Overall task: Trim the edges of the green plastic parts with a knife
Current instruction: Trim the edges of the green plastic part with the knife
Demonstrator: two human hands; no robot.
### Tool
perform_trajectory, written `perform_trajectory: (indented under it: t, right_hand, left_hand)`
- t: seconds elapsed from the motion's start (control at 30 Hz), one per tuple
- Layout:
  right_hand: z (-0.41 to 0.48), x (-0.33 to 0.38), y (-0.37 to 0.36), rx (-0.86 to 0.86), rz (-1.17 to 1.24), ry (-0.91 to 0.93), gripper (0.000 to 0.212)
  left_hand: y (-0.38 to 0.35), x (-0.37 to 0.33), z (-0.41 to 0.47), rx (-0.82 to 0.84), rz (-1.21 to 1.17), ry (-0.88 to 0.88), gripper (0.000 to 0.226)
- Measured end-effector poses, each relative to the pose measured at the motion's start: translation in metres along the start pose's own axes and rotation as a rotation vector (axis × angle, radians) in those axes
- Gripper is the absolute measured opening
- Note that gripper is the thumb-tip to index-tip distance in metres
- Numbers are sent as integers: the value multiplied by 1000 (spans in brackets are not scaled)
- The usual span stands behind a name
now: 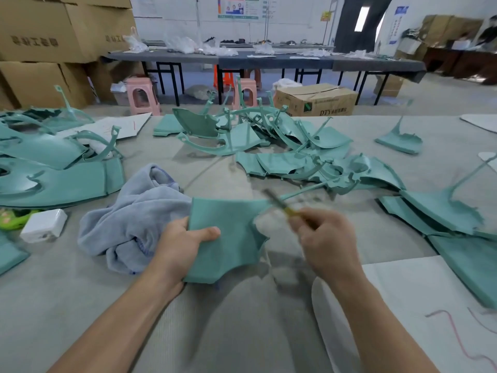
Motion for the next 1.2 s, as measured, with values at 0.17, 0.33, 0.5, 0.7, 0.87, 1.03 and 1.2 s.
perform_trajectory:
  t: [0.17, 0.33, 0.5, 0.7, 0.87, 1.03, 1.2]
  right_hand:
    - [7, 3, -15, -42, -208, -97, 26]
    - [4, -4, -11, -30, 168, -83, 20]
    - [5, 3, -21, 190, 2, 27, 10]
    - [-1, 5, -12, 235, 112, 50, 27]
    - [2, 5, 0, 49, 37, 12, 19]
    - [-5, 10, -6, 225, 84, 70, 26]
    - [-3, 9, -4, 178, 177, 45, 25]
  left_hand:
    - [0, -1, -2, 16, -34, 32, 10]
    - [-1, -1, -2, -8, -29, 19, 12]
    - [2, -4, -3, 9, -83, 61, 19]
    - [7, -6, 1, -9, -148, 131, 18]
    - [12, -6, 3, 43, -149, 172, 20]
    - [12, -8, 2, 79, -151, 171, 30]
    - [12, -10, 1, 20, -169, 185, 22]
Point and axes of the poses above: each hand's wrist, its own z-axis towards the middle knuckle, its own y-axis out of the back of the hand, x = y × z, the point moved 1 cm from there along z, towards the middle knuckle, and after that the axes turned 8 degrees about -z, right-handed, at the moved point
